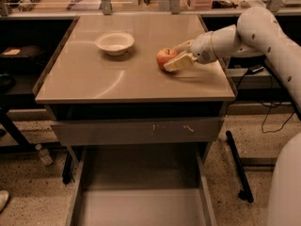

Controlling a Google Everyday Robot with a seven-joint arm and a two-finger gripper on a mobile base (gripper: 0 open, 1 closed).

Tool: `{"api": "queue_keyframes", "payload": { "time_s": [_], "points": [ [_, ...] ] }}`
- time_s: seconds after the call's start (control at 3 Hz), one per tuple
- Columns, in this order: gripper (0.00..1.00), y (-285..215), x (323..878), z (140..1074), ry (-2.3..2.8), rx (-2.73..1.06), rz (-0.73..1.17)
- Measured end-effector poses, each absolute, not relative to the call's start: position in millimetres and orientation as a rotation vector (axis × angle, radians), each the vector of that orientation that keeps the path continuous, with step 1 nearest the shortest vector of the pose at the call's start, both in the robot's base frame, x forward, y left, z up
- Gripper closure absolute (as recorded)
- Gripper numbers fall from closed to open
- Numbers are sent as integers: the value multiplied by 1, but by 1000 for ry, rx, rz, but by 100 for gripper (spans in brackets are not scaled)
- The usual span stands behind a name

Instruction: Place apple into middle drawer

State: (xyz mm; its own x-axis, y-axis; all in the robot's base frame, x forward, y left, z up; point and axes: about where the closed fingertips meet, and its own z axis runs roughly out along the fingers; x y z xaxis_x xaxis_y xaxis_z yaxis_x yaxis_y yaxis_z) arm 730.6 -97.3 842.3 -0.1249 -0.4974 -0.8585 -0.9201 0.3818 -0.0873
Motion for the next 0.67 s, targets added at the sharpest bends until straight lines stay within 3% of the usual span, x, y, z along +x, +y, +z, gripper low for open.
{"api": "queue_keyframes", "payload": {
  "time_s": [0.67],
  "points": [
    [100,-99,628,904,1525,-1242,558]
  ]
}}
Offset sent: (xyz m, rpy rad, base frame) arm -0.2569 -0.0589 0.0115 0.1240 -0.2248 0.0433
